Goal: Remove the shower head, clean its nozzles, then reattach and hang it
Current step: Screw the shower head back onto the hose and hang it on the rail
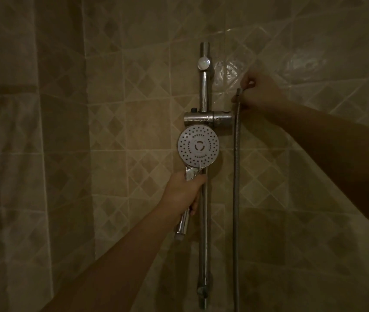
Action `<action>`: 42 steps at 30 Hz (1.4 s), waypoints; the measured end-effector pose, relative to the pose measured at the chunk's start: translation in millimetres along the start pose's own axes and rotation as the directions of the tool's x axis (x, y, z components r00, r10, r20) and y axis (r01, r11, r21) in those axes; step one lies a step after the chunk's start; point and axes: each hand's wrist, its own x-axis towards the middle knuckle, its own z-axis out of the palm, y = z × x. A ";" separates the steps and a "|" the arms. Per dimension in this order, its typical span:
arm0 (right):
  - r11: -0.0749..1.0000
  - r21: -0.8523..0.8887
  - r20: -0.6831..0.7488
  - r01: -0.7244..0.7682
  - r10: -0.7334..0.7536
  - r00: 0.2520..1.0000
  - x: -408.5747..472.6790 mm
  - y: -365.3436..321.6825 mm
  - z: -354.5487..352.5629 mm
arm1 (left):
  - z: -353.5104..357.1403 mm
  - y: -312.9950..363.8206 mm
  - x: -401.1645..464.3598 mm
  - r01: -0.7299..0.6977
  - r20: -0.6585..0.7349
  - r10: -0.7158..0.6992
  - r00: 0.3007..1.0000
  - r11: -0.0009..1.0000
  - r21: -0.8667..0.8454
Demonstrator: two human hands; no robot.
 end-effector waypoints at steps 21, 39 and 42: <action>0.968 -0.029 0.188 -0.247 0.248 0.950 -206.6 26.1 72.4 | -2.4 -41.8 -66.5 0.014 -0.067 -0.023 0.997 0.991 -0.134; 0.600 0.232 0.711 -0.766 0.433 0.555 -480.3 94.8 169.4 | -36.0 -182.3 -211.0 0.314 -0.433 -0.424 0.795 0.899 -0.305; 0.708 0.155 0.753 -0.689 0.367 0.546 -515.8 93.0 183.3 | -39.7 -200.7 -233.2 0.326 -0.494 -0.496 0.714 0.860 -0.393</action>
